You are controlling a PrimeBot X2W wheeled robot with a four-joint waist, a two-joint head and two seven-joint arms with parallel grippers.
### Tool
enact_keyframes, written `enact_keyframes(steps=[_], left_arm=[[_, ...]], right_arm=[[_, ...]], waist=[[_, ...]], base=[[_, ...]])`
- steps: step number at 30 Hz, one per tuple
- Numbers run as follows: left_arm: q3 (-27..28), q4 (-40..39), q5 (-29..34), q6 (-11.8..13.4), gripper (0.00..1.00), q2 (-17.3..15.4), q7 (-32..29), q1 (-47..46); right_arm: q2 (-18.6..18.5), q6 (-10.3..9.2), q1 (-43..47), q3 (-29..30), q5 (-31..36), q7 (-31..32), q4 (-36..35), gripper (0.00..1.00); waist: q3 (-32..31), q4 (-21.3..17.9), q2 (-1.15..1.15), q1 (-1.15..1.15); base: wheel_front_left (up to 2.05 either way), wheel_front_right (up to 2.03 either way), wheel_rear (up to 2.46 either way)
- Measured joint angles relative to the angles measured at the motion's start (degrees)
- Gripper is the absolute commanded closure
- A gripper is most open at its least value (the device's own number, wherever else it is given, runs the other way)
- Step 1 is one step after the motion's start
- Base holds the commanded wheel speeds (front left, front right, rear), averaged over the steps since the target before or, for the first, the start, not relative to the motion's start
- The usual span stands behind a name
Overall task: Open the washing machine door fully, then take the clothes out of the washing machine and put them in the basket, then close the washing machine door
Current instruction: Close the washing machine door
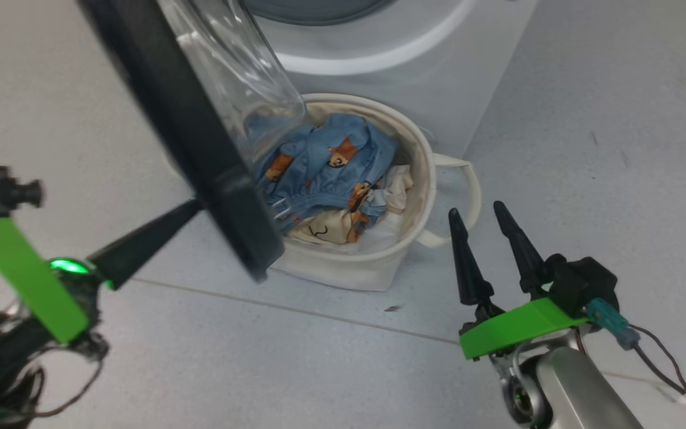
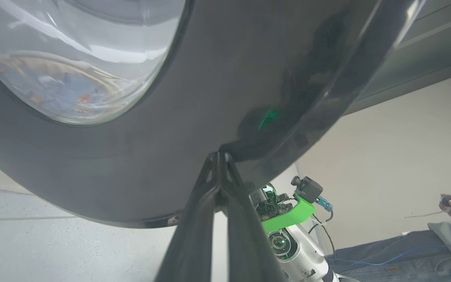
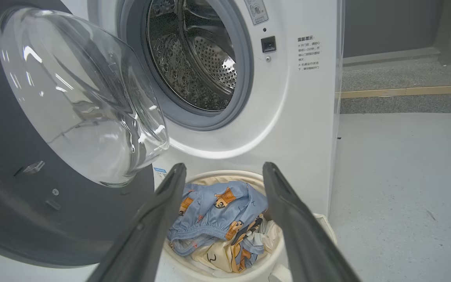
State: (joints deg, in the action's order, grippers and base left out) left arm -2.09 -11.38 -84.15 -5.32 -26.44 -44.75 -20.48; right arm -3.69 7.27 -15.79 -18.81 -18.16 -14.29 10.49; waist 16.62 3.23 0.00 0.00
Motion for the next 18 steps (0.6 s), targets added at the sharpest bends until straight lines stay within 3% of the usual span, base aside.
enact_keyframes(steps=[10,18], left_arm=[[-8.2,6.7,7.0,-1.3,1.00,6.6,5.8,-7.7],[-13.9,11.5,10.4,-1.8,1.00,9.5,10.9,-14.0]], right_arm=[[0.0,0.00,-0.2,1.4,-2.2,0.0,-0.8,0.00],[0.0,0.00,-0.3,1.7,-2.8,0.0,-1.0,0.00]], waist=[[0.2,-4.9,0.00,0.00],[1.5,-8.1,0.00,0.00]], base=[[0.00,0.00,0.00],[0.00,0.00,0.00]])
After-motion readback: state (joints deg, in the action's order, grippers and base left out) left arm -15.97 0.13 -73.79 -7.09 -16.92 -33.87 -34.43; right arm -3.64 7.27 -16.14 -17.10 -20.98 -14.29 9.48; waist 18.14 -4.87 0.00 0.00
